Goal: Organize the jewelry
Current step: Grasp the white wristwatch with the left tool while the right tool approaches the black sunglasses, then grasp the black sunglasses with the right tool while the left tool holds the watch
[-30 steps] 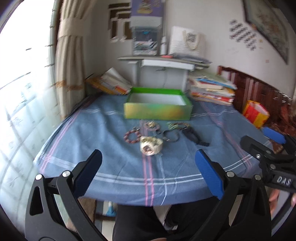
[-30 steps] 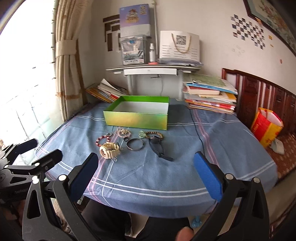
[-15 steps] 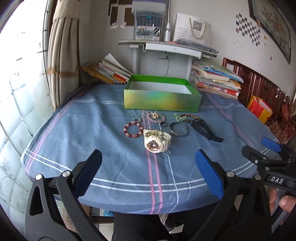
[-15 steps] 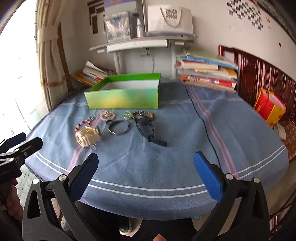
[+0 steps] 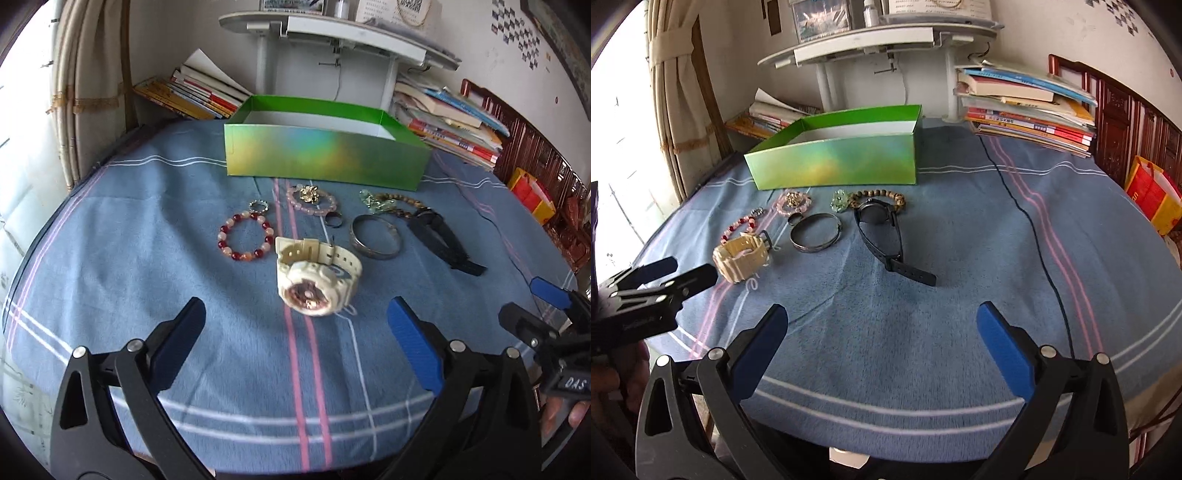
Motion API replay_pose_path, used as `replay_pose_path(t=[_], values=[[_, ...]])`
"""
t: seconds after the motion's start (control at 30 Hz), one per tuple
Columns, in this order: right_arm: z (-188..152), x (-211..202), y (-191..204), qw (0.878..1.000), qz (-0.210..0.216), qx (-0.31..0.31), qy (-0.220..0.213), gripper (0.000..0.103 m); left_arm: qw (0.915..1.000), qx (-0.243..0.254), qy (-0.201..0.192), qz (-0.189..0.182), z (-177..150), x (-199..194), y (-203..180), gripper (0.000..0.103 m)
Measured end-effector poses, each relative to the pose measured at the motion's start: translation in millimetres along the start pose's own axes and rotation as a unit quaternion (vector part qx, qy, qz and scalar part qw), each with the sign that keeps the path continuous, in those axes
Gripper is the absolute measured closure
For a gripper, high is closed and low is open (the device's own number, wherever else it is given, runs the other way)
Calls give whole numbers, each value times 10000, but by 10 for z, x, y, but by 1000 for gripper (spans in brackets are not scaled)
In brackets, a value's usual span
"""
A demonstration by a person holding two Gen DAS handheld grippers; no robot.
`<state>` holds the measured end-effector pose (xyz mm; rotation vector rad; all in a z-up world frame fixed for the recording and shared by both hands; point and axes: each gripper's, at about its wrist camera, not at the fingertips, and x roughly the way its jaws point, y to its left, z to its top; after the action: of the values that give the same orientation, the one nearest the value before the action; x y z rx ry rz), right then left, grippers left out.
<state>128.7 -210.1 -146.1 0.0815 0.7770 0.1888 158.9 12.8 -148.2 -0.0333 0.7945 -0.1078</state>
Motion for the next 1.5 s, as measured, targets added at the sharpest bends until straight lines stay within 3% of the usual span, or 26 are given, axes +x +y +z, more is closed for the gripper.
replay_pose_path(t=[0.37, 0.57, 0.63, 1.13, 1.37, 1.43, 1.5], values=[[49, 270, -88, 9998, 52, 20, 188, 3, 9990, 119, 432, -13, 110, 471, -42, 13], [75, 327, -82, 9998, 46, 3, 213, 3, 9988, 131, 473, -16, 158, 583, -50, 41], [86, 340, -82, 9997, 30, -1, 222, 3, 9987, 174, 473, -34, 168, 590, -69, 42], [284, 589, -102, 9990, 118, -49, 432, 3, 9996, 165, -38, -214, 137, 113, -24, 43], [500, 931, -46, 9972, -229, -333, 631, 3, 9996, 111, -92, -232, 153, 46, 23, 42], [539, 1024, -48, 9967, -249, -381, 677, 8, 9997, 89, -95, -223, 157, 38, 37, 42], [569, 1096, -31, 9960, -285, -462, 712, 22, 9997, 95, -103, -214, 157, 29, 46, 42]])
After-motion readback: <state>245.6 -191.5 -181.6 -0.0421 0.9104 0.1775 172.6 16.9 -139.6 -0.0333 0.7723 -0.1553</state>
